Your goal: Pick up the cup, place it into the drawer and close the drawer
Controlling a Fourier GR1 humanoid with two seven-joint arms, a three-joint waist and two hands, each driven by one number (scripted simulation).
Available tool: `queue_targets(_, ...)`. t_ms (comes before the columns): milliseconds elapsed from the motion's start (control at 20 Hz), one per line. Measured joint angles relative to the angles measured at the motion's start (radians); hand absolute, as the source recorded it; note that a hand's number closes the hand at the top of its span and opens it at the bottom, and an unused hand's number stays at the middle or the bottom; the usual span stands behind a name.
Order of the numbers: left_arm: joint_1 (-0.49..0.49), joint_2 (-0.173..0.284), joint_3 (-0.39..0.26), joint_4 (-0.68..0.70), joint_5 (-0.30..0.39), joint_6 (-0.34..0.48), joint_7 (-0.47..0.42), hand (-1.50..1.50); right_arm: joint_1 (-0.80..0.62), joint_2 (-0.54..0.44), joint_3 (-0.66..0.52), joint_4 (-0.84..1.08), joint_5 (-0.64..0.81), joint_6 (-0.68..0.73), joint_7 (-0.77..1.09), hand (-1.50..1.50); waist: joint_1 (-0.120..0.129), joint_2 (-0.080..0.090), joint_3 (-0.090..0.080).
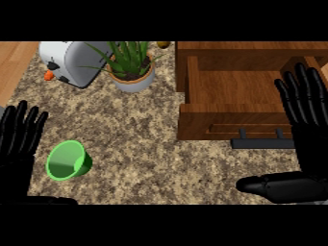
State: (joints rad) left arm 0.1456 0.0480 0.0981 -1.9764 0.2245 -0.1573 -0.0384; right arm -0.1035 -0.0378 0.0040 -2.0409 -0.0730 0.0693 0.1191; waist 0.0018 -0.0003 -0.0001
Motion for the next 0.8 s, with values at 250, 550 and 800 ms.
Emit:
queue_targets(250,0.016,0.001,0.013,0.057,-0.021,-0.004,-0.020,-1.50,0.013,-0.008,-0.012,0.002,-0.004,0.009,-0.020,-1.50,0.000,0.000,0.000)
queue_targets(550,0.057,0.013,0.061,0.123,-0.020,-0.029,-0.076,-1.50,-0.005,-0.036,-0.052,0.000,-0.040,0.026,-0.001,-1.50,0.000,0.000,0.000)
queue_targets(800,0.025,0.025,0.099,0.248,-0.042,-0.036,-0.146,-1.50,0.002,-0.034,-0.044,-0.007,-0.042,0.030,0.010,-1.50,-0.001,0.000,0.000)
